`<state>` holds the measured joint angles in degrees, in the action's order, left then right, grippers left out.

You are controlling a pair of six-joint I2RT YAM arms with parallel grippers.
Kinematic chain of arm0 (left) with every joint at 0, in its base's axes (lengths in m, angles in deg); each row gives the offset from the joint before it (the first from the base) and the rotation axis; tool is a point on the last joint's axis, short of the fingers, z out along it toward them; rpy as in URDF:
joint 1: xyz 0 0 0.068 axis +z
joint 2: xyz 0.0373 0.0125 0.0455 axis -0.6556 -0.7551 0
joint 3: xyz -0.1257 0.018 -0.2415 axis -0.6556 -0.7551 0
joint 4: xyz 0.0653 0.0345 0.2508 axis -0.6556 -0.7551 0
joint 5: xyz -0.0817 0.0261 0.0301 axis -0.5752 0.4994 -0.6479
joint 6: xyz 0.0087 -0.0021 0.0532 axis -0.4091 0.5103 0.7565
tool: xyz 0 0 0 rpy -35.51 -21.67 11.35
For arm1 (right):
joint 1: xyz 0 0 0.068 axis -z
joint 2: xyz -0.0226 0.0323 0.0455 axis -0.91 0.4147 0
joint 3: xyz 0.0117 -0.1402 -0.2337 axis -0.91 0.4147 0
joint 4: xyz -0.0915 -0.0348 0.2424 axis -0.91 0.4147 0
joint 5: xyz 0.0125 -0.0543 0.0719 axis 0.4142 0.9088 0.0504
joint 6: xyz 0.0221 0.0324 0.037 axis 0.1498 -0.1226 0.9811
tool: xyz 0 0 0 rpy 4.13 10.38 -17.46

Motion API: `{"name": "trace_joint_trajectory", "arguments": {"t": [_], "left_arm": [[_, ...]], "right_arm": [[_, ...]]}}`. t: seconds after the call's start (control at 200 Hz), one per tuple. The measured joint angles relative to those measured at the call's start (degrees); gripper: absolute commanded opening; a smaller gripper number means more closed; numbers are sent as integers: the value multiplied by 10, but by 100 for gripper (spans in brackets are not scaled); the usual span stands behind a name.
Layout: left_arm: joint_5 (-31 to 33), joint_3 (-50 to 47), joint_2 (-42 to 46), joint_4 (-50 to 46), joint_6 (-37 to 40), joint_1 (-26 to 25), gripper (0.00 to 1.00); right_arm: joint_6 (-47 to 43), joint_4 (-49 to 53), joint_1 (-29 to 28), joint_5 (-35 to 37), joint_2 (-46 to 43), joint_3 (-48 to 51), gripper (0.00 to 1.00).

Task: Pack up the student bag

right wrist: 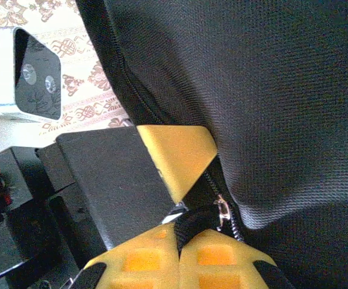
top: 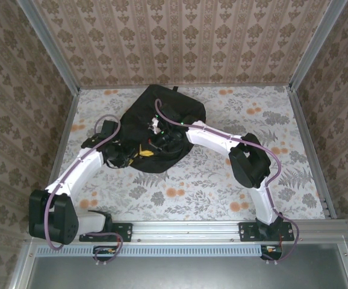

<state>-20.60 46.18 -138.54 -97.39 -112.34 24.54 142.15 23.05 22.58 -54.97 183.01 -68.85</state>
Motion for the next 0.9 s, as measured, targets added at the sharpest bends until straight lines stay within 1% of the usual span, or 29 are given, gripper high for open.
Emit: {"name": "trace_joint_trajectory", "arguments": {"t": [0.075, 0.185, 0.365, 0.57, 0.9], "left_arm": [[4, 0, 0, -1, 2, 0, 7], [9, -2, 0, -1, 7, 2, 0], [22, -3, 6, -2, 28, 15, 0], [34, -3, 9, -6, 56, 16, 0], [43, -3, 13, -10, 93, 15, 0]], "right_arm": [[0, -1, 0, 0, -1, 3, 0], [0, -4, -1, 0, -5, 14, 0], [-1, -8, -6, 0, -22, 45, 0], [-14, -8, -16, 0, -42, 74, 0], [-33, -7, -16, 1, -52, 87, 0]]}}
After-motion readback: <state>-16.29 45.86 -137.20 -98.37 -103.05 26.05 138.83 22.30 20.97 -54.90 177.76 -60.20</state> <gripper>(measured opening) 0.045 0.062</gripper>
